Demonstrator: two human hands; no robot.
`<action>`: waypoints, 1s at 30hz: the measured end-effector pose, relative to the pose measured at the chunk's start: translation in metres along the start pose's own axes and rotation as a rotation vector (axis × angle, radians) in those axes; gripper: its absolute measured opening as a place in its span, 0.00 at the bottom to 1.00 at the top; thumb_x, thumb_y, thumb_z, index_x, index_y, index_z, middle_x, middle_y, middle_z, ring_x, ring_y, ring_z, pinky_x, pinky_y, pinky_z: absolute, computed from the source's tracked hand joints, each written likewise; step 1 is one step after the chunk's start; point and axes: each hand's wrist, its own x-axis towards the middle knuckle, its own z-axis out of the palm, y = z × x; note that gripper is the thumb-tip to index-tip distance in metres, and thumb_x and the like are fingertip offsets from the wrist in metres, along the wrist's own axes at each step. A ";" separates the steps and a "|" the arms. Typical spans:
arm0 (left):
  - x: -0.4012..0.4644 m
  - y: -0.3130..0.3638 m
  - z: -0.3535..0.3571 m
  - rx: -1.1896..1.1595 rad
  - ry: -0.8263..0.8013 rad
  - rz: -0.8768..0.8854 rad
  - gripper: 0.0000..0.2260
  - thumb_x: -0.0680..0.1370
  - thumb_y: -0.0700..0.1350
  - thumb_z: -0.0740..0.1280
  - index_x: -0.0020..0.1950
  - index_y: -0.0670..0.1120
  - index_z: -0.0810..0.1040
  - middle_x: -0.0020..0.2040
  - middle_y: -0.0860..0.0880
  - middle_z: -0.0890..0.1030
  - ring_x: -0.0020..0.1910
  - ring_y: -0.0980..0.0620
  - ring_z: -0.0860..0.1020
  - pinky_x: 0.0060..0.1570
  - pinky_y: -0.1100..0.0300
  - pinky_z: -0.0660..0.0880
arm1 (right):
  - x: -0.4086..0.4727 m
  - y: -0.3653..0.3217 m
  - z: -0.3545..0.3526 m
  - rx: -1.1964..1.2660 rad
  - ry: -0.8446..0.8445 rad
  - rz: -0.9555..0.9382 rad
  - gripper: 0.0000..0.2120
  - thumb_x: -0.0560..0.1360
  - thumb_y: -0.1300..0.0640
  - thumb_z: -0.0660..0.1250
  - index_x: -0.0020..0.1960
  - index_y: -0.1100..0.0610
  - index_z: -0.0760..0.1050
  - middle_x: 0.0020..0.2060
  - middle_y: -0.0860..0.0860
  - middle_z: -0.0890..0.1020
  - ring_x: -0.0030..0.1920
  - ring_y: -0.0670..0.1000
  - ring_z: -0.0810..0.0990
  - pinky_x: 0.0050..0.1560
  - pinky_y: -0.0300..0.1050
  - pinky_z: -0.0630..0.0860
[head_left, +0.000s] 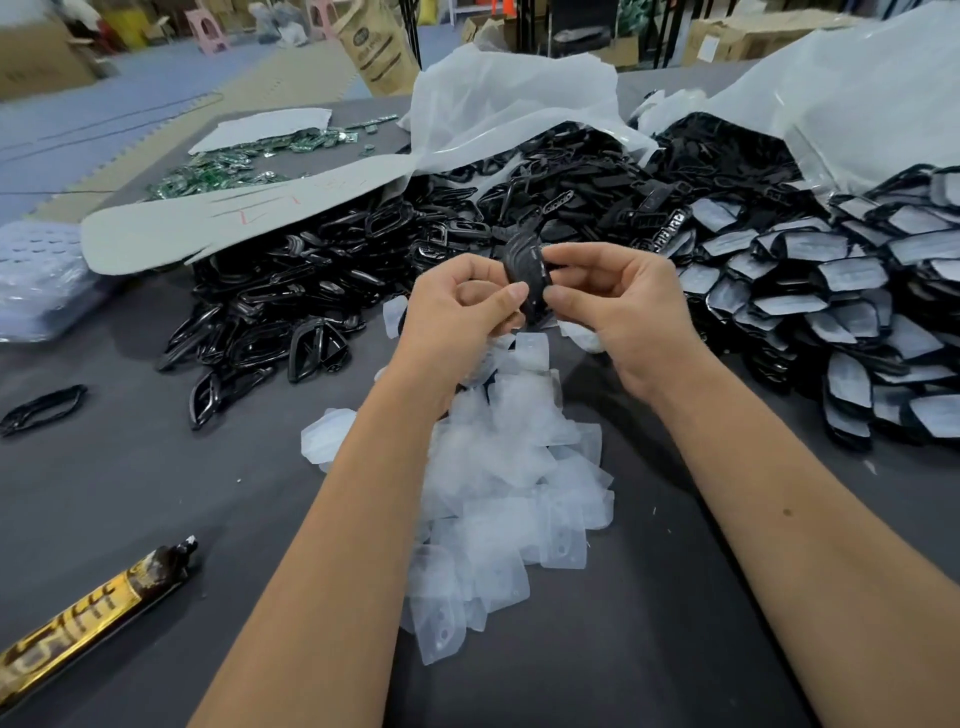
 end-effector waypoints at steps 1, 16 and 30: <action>0.001 0.007 0.003 0.059 -0.009 0.014 0.04 0.78 0.38 0.74 0.49 0.45 0.82 0.37 0.47 0.84 0.39 0.48 0.84 0.46 0.57 0.82 | 0.000 -0.004 -0.006 -0.088 0.017 -0.039 0.15 0.72 0.73 0.75 0.53 0.58 0.85 0.39 0.49 0.86 0.41 0.46 0.85 0.46 0.39 0.82; 0.022 0.022 0.125 0.747 -0.265 0.318 0.13 0.81 0.47 0.70 0.65 0.47 0.84 0.61 0.49 0.85 0.63 0.49 0.79 0.60 0.61 0.71 | 0.008 -0.034 -0.119 -1.435 0.186 -0.135 0.12 0.73 0.62 0.70 0.49 0.47 0.87 0.47 0.55 0.85 0.57 0.62 0.76 0.57 0.56 0.73; 0.035 0.002 0.092 0.902 0.194 0.084 0.14 0.75 0.38 0.64 0.57 0.45 0.83 0.57 0.45 0.83 0.62 0.41 0.75 0.63 0.54 0.69 | 0.039 -0.019 -0.055 -1.340 0.062 -0.241 0.17 0.74 0.66 0.65 0.54 0.50 0.86 0.50 0.53 0.86 0.60 0.58 0.75 0.60 0.54 0.76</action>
